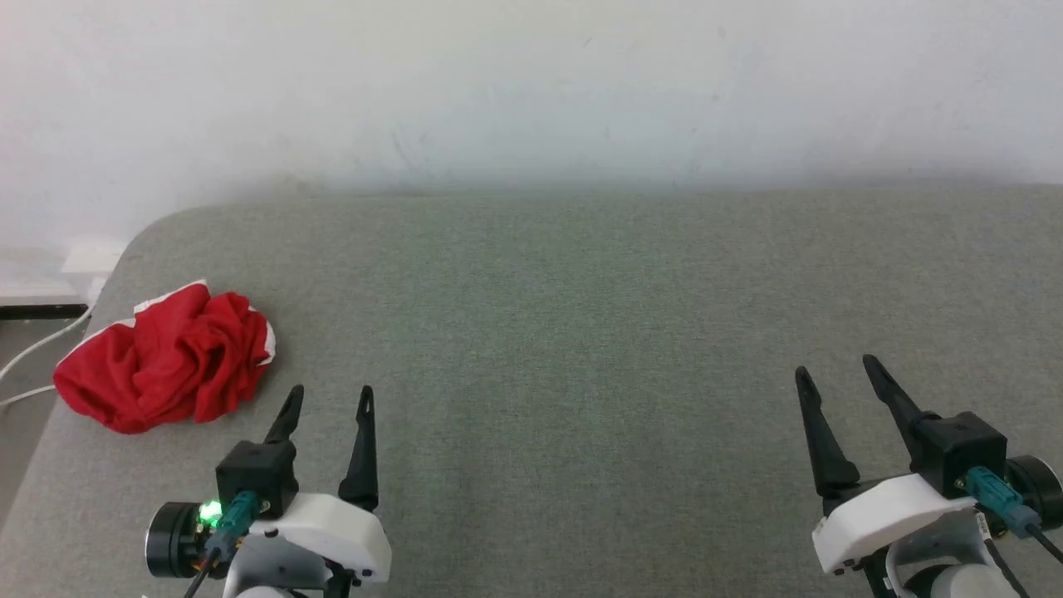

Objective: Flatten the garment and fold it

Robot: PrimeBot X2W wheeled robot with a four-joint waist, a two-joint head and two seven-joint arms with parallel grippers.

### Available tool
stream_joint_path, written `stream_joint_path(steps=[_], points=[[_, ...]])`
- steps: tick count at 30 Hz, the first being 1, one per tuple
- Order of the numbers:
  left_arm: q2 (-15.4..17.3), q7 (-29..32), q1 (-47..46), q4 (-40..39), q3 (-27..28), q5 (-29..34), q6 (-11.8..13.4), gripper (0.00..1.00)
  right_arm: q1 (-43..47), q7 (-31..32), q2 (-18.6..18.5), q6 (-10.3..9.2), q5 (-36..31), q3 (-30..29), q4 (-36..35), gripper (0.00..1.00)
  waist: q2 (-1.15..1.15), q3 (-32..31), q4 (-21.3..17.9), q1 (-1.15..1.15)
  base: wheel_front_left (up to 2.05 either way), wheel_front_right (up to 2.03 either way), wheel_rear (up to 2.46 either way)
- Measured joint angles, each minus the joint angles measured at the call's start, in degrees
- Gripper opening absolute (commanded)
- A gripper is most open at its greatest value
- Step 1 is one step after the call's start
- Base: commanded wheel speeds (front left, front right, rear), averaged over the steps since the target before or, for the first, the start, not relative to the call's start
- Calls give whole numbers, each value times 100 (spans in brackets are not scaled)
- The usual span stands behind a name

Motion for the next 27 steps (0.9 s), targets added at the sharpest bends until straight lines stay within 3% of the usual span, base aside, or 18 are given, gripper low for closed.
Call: stream_joint_path(steps=[27], points=[[0, -320, -5, 71, 71, -427, 51, 100, 20, -314, 1, 0, 29, 167, -55, 100, 0, 64, 847, 0, 0, 0, 0]])
